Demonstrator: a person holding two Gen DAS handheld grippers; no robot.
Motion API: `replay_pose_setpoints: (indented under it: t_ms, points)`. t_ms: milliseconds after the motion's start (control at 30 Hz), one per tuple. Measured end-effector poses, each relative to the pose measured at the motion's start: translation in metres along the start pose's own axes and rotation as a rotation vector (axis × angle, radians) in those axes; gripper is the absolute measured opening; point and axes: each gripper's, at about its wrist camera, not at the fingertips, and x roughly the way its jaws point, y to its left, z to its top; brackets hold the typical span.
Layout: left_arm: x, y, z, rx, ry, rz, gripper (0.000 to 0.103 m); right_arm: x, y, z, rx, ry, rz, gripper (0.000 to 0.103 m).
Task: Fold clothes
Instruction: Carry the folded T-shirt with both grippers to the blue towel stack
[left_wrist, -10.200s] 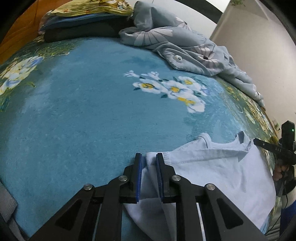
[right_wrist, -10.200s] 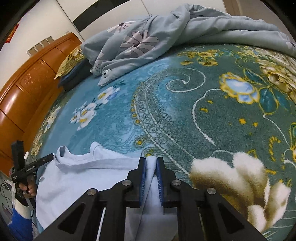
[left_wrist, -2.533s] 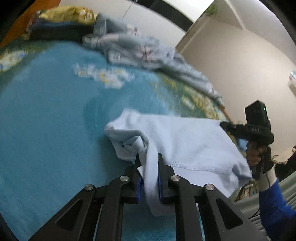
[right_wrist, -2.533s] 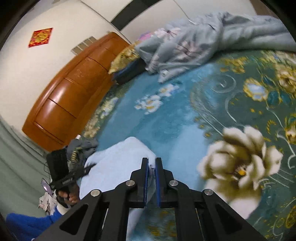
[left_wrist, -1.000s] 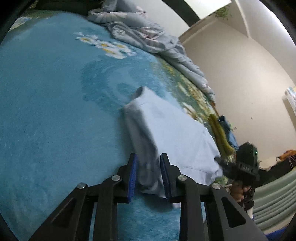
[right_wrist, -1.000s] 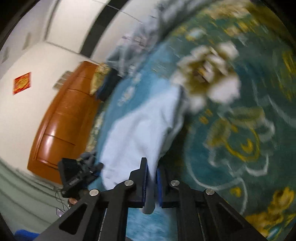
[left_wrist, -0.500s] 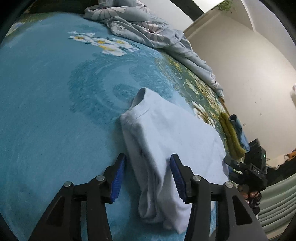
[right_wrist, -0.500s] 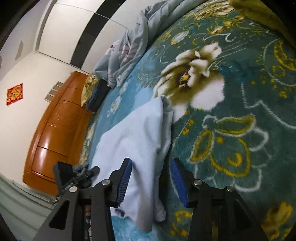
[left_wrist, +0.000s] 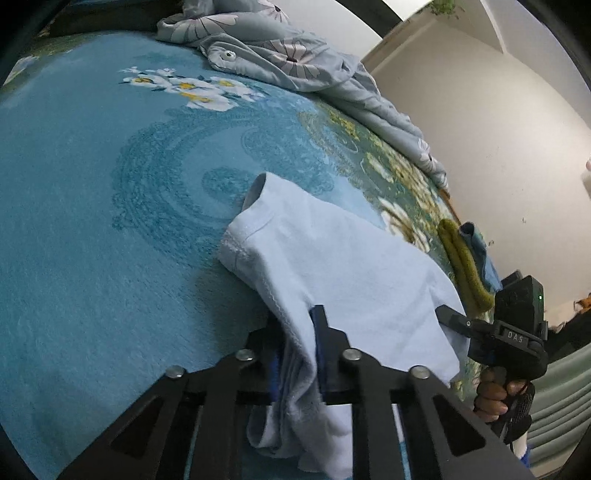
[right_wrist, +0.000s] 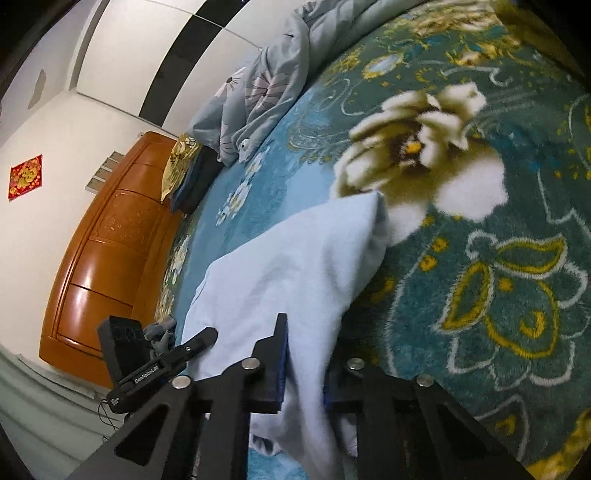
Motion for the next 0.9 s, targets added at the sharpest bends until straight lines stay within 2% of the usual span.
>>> replay_pose_setpoints:
  t_ms: [67, 233, 467, 600, 900]
  points:
    - [-0.008, -0.005, -0.001, 0.004, -0.013, -0.012, 0.012, -0.005, 0.009, 0.003, -0.017, 0.0, -0.004, 0.013]
    - [-0.033, -0.04, -0.009, 0.111, -0.052, -0.015, 0.012, -0.034, 0.039, 0.007, -0.123, -0.003, -0.044, 0.013]
    - [-0.054, -0.084, -0.011, 0.209, -0.084, -0.061, 0.012, -0.088, 0.061, 0.006, -0.206, -0.032, -0.089, 0.013]
    - [-0.055, -0.113, -0.01, 0.253, -0.088, -0.084, 0.012, -0.121, 0.063, 0.003, -0.228, -0.065, -0.11, 0.013]
    - [-0.056, -0.189, -0.005, 0.391, -0.102, -0.079, 0.012, -0.18, 0.052, 0.01, -0.233, -0.125, -0.136, 0.013]
